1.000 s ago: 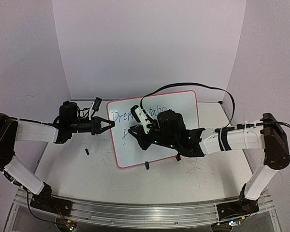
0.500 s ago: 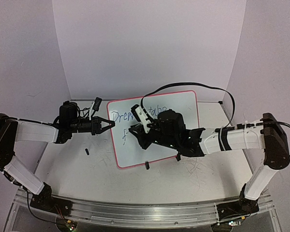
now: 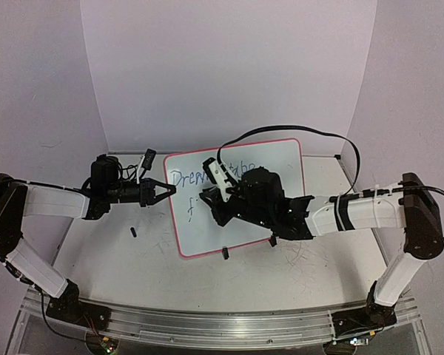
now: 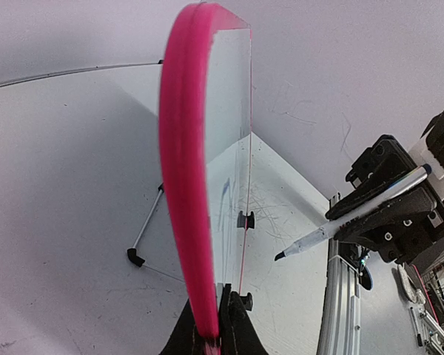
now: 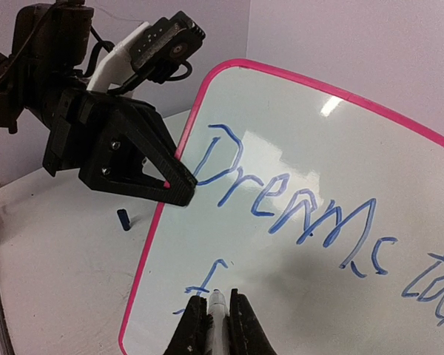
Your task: Write a sentence on the whiteboard
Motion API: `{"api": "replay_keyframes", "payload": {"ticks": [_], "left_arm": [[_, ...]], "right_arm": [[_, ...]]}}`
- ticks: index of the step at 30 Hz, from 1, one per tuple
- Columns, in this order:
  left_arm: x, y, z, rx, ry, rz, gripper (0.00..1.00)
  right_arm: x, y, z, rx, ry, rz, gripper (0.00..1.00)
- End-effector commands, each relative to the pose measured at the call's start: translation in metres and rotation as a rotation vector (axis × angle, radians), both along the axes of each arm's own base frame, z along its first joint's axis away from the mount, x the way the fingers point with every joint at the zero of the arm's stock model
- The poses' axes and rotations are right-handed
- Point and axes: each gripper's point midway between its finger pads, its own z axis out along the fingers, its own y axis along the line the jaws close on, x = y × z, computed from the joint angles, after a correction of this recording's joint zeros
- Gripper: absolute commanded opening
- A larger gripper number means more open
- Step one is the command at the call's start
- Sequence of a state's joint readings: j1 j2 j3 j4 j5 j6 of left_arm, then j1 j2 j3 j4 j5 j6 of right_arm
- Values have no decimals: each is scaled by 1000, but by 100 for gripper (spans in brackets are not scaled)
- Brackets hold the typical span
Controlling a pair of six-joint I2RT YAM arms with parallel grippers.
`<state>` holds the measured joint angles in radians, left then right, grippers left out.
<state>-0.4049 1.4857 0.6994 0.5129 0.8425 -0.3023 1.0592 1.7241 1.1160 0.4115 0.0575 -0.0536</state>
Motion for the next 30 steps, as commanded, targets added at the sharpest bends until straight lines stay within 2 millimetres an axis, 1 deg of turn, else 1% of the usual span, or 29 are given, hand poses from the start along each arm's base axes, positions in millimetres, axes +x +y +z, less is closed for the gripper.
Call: {"api": "replay_keyframes", "payload": {"ticks": [1, 8, 16, 22, 26, 30], "left_arm": [[14, 2, 0, 50, -68, 63, 0], [13, 3, -1, 52, -67, 65, 0], [14, 3, -2, 56, -68, 66, 0], [15, 3, -5, 62, -66, 72, 0], [16, 5, -8, 69, -62, 85, 0], [19, 7, -12, 79, -55, 110, 0]], "right_arm": [[2, -4, 31, 69, -57, -27, 0], [5, -9, 34, 76, -71, -49, 0], [7, -34, 44, 64, -147, -129, 0], [2, -45, 51, 76, -163, -132, 0], [0, -44, 51, 79, -162, -119, 0], [-2, -34, 54, 84, -155, -80, 0]]}}
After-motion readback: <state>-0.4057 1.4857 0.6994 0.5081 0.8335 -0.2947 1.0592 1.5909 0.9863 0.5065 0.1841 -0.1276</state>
